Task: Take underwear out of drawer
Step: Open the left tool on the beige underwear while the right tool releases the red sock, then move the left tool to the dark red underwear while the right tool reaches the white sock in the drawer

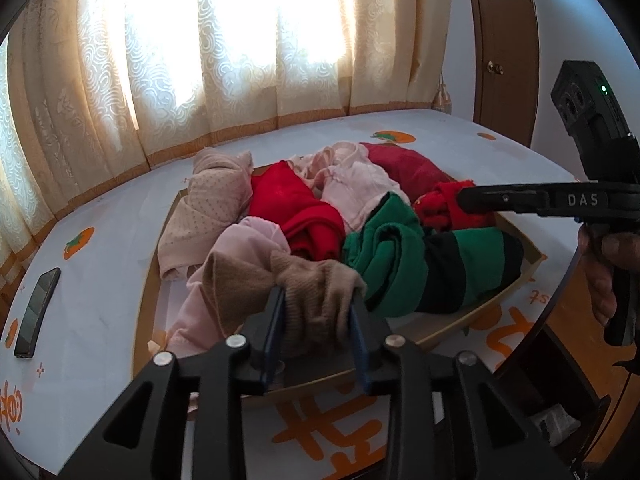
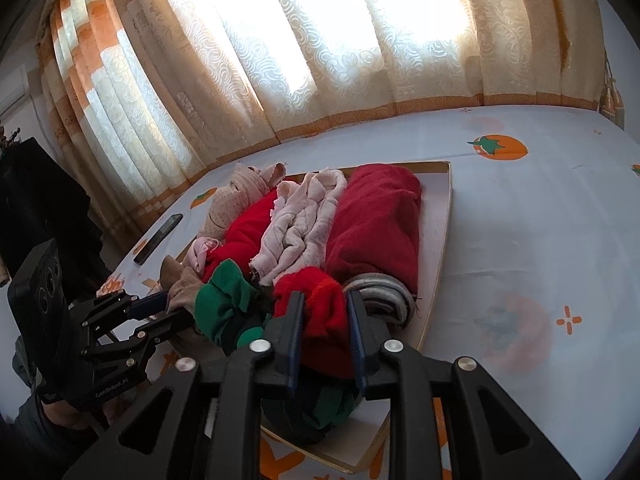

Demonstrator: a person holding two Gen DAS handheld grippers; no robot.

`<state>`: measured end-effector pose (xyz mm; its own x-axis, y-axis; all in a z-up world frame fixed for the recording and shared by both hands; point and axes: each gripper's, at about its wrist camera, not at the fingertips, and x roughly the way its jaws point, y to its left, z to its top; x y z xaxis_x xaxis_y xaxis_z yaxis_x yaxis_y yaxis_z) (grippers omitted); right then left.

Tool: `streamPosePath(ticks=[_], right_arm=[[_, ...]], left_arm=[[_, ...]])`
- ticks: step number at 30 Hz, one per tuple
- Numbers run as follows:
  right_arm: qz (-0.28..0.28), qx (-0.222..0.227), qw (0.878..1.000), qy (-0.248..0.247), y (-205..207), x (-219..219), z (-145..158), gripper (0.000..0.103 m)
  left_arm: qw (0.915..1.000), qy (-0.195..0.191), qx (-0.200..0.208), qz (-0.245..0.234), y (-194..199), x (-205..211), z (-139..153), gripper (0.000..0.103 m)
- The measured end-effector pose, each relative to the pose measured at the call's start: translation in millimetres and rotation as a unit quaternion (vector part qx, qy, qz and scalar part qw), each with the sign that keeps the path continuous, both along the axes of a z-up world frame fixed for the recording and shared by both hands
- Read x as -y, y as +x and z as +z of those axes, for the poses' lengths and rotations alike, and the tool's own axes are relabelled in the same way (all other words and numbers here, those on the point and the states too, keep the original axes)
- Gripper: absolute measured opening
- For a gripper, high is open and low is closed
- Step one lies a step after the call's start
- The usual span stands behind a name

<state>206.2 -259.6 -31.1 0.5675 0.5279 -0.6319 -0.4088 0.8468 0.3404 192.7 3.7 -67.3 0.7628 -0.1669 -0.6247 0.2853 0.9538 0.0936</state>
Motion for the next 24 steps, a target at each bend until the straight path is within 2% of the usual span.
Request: streamPosePath(ticks=[2, 4, 6, 9, 12, 24], right_arm=[[0.002, -0.002, 1.000, -0.002, 0, 0, 1, 0.034], [0.000, -0.003, 1.000, 0.000, -1, 0, 2, 0.050], [0.000, 0.001, 1.000, 0.003, -5, 1, 5, 0.058], [0.006, 0.012, 1.000, -0.001, -12, -1, 10, 0.060], [0.013, 0.024, 1.000, -0.009, -22, -3, 16, 0.062], [0.034, 0.036, 0.999, -0.019, -64, -2, 27, 0.065]], left_arm=[[1.0000, 0.000, 0.001, 0.000, -1, 0, 0, 0.036], [1.0000, -0.002, 0.004, 0.001, -3, 0, 1, 0.041], [1.0000, -0.002, 0.007, 0.000, -6, 0, 3, 0.050], [0.9998, -0.006, 0.020, 0.003, -13, -2, 9, 0.061], [0.9995, -0.010, 0.031, 0.003, -21, -5, 16, 0.068], [0.9993, -0.017, 0.032, 0.001, -48, -14, 20, 0.069]])
